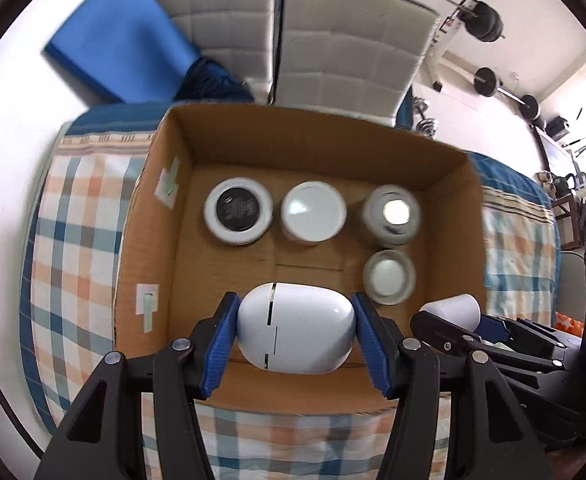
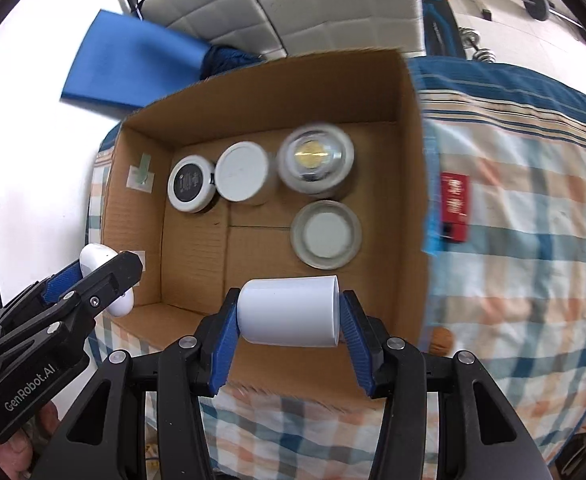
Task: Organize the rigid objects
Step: 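Carry the egg-shaped case and white cup over the cardboard box with both tools, then lower the case and cup into the box and open both tools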
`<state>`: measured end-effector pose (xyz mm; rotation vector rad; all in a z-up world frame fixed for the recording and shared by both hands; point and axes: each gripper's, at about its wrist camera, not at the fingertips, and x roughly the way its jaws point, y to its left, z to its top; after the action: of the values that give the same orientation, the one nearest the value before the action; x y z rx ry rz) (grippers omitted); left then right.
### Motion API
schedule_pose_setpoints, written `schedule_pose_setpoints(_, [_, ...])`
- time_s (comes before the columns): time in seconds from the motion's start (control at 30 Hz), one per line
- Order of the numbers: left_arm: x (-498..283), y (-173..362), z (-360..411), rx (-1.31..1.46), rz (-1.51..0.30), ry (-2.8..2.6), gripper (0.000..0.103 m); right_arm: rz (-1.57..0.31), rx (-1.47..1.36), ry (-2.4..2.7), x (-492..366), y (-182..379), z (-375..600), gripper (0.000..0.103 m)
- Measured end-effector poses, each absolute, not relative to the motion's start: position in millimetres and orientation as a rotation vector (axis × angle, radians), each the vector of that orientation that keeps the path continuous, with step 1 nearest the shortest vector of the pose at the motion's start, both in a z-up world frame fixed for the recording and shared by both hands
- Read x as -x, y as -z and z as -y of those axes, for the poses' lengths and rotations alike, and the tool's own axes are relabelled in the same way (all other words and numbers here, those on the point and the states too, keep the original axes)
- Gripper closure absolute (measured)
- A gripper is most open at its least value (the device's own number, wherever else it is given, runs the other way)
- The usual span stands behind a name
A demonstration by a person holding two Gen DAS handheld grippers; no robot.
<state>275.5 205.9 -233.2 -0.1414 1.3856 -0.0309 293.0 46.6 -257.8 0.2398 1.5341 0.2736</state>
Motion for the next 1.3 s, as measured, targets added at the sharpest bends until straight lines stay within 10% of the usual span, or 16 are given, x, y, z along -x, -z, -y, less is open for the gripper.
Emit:
schedule_pose_setpoints(0.53, [-330.1,353.4,-253.5,0.213,-1.617,0.06,0.049,-1.67,-0.222,-0.217,-331.4,371.4,-119.5,0.052])
schedule_pose_setpoints(1.07, [-345.0,346.6,-240.2,0.177,-1.622,0.076,0.047,-1.675,-0.153,-0.196,-344.0,384.1,-142.4,0.048])
schedule_pose_setpoints(1.3, [-341.5,316.1,-235.4,0.185,-1.575,0.048,0.006,-1.643,-0.146,-0.211,-348.1,358.5,-134.6,0.023])
